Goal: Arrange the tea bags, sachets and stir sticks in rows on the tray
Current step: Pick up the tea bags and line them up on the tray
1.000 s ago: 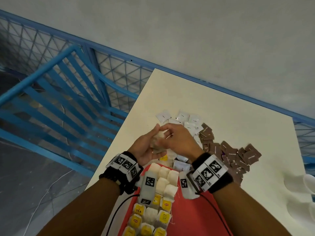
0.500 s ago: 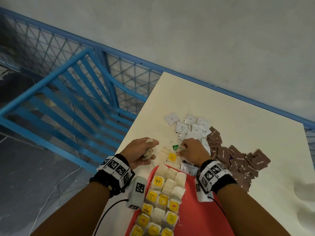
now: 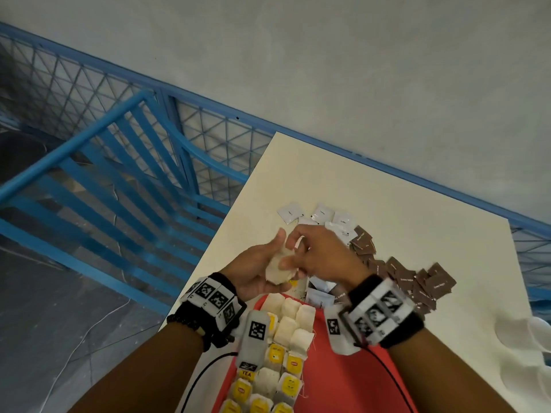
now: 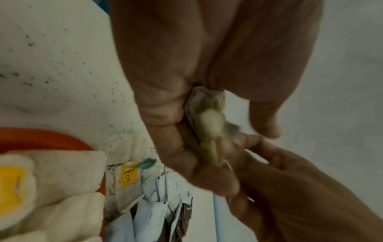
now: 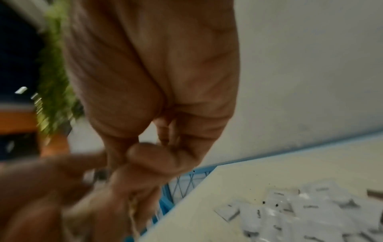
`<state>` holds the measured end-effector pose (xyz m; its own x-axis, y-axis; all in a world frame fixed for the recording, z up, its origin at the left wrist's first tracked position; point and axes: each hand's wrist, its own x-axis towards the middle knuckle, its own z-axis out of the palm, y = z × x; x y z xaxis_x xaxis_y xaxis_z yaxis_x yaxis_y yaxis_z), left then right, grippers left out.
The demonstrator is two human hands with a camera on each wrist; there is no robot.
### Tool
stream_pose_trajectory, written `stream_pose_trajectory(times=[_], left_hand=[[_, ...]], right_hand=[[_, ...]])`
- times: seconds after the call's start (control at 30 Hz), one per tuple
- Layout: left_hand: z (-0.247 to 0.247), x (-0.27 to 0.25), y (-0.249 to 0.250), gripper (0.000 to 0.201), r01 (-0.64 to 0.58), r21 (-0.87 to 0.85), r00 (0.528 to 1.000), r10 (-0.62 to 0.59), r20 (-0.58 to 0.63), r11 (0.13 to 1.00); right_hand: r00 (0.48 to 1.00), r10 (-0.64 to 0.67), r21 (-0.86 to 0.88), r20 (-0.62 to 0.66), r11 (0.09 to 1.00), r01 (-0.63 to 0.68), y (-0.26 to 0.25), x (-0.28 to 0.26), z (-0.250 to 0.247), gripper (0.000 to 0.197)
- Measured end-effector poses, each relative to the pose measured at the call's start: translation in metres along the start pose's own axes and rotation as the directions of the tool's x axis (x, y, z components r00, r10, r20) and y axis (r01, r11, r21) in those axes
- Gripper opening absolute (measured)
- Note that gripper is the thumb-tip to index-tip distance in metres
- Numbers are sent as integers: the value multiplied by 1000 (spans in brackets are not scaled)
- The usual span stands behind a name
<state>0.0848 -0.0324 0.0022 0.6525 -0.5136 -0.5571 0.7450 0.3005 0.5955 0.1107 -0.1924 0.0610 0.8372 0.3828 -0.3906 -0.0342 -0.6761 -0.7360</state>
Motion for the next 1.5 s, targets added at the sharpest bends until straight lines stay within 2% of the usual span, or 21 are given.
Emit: stream_pose_trajectory(times=[0.07,0.13,0.2,0.3,0.37,0.4,0.57,0.67,0.73,0.8,0.9,0.97,1.07,1.13,1.23,1.4,1.5], left_hand=[[-3,0,-5,38,-59,141,990,76,-121,988],[-14,2,-7,27,-100,278,945,179,-274,955],[-26,4,-6,20,-98,367,894,244,-375,925],[-37,5,0,15,-29,490,828,296,-476,871],[-36,4,7,21,-43,509,810,328,-487,860],[-34,2,11,23,-63,500,809,338,-481,864],[-10,-21,30,27,-163,540,882,367,-296,826],[-4,-37,36,27,-209,544,888,390,-242,813],[-6,-43,39,27,-237,540,868,426,-255,808],[-11,-48,39,27,-250,522,846,446,-291,815],[-18,-55,35,33,-215,401,851,373,-371,890],[-21,-63,30,39,-203,272,871,300,-389,941],[-27,-74,22,45,-206,119,899,236,-370,971],[-29,-80,18,40,-215,27,918,211,-336,976],[-22,-86,12,31,-216,-107,944,180,-276,970],[10,-91,-1,29,-212,-152,951,167,-262,965],[34,-93,-18,39,-203,-76,955,180,-236,976]], right_hand=[[995,12,-182,-104,983,-31,10,12,17,35],[990,47,-169,-130,983,-69,27,22,21,38],[989,124,-209,-75,968,-138,50,30,23,36],[984,175,-481,16,865,-146,79,39,39,39],[985,174,-571,5,809,-140,88,42,52,42],[985,174,-569,-9,809,-148,91,43,54,40],[978,209,-470,1,863,-184,98,47,48,18],[984,177,-459,12,875,-151,97,52,38,28],[991,128,-440,30,892,-102,92,58,37,32],[997,58,-433,51,901,-31,84,64,45,21],[994,1,-455,111,889,50,80,71,65,16],[994,15,-402,107,915,29,79,74,70,22],[997,22,-286,75,958,0,79,71,59,30],[999,27,-153,-17,988,-30,82,61,38,31],[977,114,107,-181,990,-95,83,32,2,32],[930,174,346,-325,937,-54,57,-52,-25,10],[933,196,522,-301,853,-11,42,-102,-18,13]])
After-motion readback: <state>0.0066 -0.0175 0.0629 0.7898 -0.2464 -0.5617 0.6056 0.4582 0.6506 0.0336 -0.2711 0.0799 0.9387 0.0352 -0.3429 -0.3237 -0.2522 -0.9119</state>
